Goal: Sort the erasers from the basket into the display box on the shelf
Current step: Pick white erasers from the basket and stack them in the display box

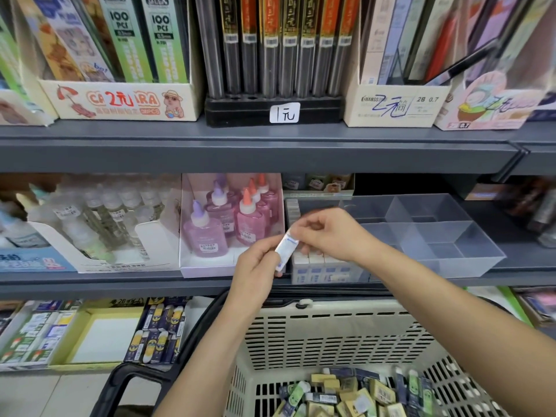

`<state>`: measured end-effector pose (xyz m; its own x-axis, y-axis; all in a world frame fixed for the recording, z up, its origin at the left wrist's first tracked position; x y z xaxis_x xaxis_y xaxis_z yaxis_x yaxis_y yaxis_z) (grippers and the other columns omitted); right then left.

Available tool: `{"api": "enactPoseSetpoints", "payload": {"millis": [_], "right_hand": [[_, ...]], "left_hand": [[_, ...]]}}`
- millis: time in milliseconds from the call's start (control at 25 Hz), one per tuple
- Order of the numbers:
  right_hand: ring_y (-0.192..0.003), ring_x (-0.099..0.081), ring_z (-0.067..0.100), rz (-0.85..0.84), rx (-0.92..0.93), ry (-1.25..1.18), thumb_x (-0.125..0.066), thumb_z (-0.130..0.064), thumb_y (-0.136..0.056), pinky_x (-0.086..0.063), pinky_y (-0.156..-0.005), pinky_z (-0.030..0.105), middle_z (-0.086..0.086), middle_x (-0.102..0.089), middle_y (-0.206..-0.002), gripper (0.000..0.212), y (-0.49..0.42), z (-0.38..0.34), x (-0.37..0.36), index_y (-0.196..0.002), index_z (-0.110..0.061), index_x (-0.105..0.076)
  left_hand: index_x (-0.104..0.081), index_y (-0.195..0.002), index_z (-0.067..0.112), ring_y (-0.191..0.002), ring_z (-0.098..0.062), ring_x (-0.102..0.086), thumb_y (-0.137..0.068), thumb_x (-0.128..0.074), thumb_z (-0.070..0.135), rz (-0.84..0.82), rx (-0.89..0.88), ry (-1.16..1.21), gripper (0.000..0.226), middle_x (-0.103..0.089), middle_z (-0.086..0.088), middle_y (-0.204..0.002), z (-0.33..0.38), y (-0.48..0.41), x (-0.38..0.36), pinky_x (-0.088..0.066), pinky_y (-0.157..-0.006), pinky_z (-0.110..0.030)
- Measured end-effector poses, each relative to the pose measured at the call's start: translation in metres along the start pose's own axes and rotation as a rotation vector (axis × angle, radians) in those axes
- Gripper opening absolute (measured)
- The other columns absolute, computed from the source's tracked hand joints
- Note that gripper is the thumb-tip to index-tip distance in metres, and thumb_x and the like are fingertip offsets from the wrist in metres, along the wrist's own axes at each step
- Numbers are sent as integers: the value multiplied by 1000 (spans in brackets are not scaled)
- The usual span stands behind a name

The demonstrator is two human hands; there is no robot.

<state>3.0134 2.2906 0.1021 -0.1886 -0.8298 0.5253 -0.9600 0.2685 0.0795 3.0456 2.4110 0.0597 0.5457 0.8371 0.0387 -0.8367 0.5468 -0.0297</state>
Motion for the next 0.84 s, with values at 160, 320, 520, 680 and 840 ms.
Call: {"api": "enactPoseSetpoints", "payload": {"millis": [160,320,520,680,840], "right_hand": [[-53,-62,0,-8,-52,-78,-60,-20,-90,-48,-52,13,-9,-67,-57,8,0,9,9,-87,-17,-67],[-61,-65,4,-44,15,-191,-61,-8,-88,-54,-63,19,-3,-66,-65,20,1,6,11,-94,-27,-63],[-60,-59,4,-87,92,-206,-68,-6,-80,-51,-63,16,-8,-61,-68,17,2,1,13,-85,-22,-64],[-61,-64,2,108,139,-158,-69,-6,-80,-53,-62,16,-10,-70,-69,17,-7,0,44,-76,-21,-62],[-83,-63,12,331,86,249,-65,-15,-86,-48,-86,24,-1,-68,-95,13,-25,10,71,-99,-16,-68]], "left_hand": [[-66,-102,16,-57,3,-54,-87,-50,-6,-10,-14,21,31,-65,13,-79,1,1,-3,-47,-58,-12],[-62,-107,21,-60,-3,-59,-90,-54,1,-10,-18,92,27,-68,6,-86,2,0,-3,-50,-60,-17],[-67,-99,17,-66,-10,-59,-91,-54,19,-102,63,264,15,-67,-4,-81,-7,1,-13,-50,-61,-22],[-61,-95,33,-67,3,-59,-88,-62,21,17,-45,-46,14,-64,2,-90,-3,0,-2,-46,-64,-9],[-56,-117,27,-84,1,-52,-80,-70,30,66,-143,-509,39,-53,9,-104,1,4,-5,-42,-74,-9]]}}
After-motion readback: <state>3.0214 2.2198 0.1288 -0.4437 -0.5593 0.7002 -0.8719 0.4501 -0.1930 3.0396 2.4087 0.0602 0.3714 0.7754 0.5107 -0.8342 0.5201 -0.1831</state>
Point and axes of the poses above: each hand's wrist, its own y-axis away from the middle knuckle, its own x-axis out of the back of the hand, z = x × y, the point moved 10 cm from there along -y, towards the middle knuckle
